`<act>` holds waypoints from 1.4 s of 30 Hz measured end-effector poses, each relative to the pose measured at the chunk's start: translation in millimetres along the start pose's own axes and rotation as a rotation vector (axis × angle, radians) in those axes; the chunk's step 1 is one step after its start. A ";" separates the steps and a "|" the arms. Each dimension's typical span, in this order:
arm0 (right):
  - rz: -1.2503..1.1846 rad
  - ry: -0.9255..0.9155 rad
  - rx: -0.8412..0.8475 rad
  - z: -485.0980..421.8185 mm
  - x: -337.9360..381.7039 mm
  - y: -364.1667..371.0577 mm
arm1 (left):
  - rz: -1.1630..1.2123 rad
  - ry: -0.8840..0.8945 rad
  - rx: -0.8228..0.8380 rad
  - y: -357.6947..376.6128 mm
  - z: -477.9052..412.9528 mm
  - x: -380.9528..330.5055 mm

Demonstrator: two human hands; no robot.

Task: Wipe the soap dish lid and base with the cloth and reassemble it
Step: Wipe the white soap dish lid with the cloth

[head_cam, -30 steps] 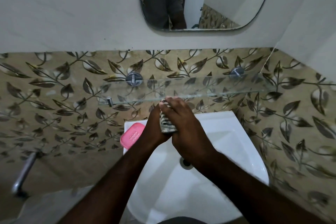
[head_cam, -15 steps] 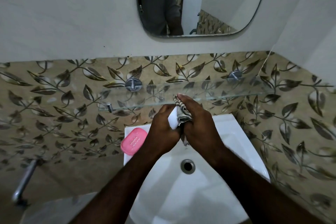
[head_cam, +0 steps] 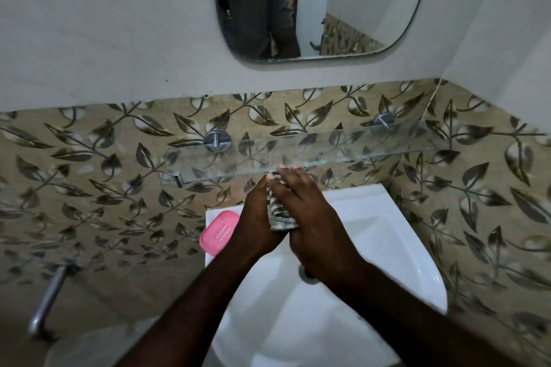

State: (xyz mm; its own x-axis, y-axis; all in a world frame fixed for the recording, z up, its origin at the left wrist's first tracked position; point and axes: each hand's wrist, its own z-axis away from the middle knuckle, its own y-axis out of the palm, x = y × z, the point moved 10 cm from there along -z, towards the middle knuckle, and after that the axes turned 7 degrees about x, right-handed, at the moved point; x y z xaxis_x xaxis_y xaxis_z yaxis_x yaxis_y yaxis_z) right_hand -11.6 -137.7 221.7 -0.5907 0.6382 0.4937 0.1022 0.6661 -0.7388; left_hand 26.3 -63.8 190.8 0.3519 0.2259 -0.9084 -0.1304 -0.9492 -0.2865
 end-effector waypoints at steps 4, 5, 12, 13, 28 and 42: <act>-0.356 0.204 -0.048 -6.7 -40.6 -10.6 | -0.159 0.045 0.007 3.2 -1.3 -8.0; -0.452 0.248 -0.033 -6.3 -46.4 -8.0 | -0.227 0.057 0.032 5.8 -1.5 -8.1; -1.035 0.430 0.112 4.5 -70.6 19.0 | 0.101 -0.159 -0.120 -16.8 8.4 15.4; -1.104 0.438 0.146 5.3 -71.7 23.3 | 0.202 -0.170 -0.119 -16.1 9.1 15.1; -0.235 0.135 0.352 -5.5 -74.8 12.1 | 0.052 -0.345 0.219 -8.4 -2.7 33.8; -0.155 0.218 -0.022 0.2 -67.3 6.4 | -0.096 -0.219 -0.064 -12.7 2.9 18.7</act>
State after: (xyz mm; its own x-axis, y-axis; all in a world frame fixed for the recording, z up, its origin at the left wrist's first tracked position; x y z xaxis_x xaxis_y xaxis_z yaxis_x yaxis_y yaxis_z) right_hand 28.6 -176.5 183.6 -0.4148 0.5940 0.6893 0.0427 0.7694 -0.6373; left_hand 31.9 -46.9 176.6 0.1491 0.3515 -0.9242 -0.0448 -0.9313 -0.3614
